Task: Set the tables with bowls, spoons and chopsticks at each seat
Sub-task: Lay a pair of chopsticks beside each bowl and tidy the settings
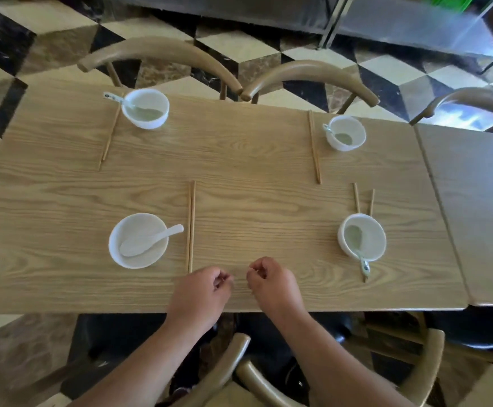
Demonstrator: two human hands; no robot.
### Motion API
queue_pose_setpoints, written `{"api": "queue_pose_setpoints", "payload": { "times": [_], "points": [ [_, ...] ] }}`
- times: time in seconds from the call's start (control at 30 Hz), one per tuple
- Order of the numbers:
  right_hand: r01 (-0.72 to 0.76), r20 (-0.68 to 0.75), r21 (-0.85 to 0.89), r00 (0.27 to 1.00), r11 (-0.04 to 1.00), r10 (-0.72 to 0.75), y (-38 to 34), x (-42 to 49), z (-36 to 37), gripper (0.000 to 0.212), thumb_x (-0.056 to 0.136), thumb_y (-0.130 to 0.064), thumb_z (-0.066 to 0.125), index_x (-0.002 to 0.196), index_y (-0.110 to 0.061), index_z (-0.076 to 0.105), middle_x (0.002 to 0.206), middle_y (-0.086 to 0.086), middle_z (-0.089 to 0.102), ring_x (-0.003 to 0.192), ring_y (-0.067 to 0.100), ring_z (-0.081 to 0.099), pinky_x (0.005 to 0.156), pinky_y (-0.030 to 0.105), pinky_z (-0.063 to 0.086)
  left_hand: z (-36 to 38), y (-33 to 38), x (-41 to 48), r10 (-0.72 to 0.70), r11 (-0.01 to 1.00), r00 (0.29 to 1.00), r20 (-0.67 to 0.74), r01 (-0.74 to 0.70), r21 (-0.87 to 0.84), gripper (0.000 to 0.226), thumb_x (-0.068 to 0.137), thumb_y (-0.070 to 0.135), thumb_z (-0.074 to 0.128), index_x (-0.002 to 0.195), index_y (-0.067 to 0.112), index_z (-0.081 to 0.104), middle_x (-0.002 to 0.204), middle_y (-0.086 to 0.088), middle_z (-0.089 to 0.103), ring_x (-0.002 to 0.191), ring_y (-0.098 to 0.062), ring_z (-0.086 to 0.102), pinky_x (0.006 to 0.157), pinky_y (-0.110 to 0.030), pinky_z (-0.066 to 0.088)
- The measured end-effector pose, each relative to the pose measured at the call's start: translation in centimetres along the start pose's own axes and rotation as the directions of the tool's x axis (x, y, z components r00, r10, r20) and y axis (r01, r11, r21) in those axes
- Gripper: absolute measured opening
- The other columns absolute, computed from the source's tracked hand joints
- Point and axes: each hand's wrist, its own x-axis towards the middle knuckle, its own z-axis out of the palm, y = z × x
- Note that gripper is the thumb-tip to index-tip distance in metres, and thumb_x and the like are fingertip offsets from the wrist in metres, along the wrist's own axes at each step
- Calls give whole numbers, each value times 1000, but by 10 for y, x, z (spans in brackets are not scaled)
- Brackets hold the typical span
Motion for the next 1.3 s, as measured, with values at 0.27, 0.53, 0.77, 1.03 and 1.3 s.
{"api": "queue_pose_setpoints", "payload": {
  "times": [0.27,0.53,0.77,1.03,1.3],
  "points": [
    [100,-61,16,993,995,-99,96,-21,-140,19,95,-30,63,79,-20,63,63,-4,59,54,6,46,53,27,40,128,117,-12,32,994,995,97,-42,105,28,102,45,63,79,30,69,66,8,67,61,-5,61,52,-27,40],
    [-46,-41,46,998,998,48,196,3,-257,17,95,-30,61,81,-22,67,70,-2,72,58,12,61,54,30,50,235,176,-32,-214,975,976,-24,213,-60,34,99,43,67,74,21,71,63,2,73,64,-17,72,70,-39,60],
    [-140,79,103,988,985,132,206,43,-263,14,98,-20,59,89,-20,70,79,7,79,64,22,72,74,49,67,269,204,-19,-295,943,953,-76,277,-186,26,93,50,75,102,26,77,91,14,76,85,-6,71,65,-22,48],
    [-252,42,175,968,952,249,223,30,-285,17,101,-16,61,91,-8,71,66,7,74,50,18,64,56,36,59,294,224,14,-314,948,945,-89,307,-83,46,78,70,81,93,28,70,85,13,75,81,-13,73,76,-35,62],
    [-303,-11,276,948,912,318,243,35,-327,20,104,-13,60,94,-4,74,70,10,72,57,21,64,54,32,57,297,224,21,-310,949,944,-114,315,27,21,95,42,74,79,32,67,70,12,70,65,-8,66,52,-26,45]
  ]
}}
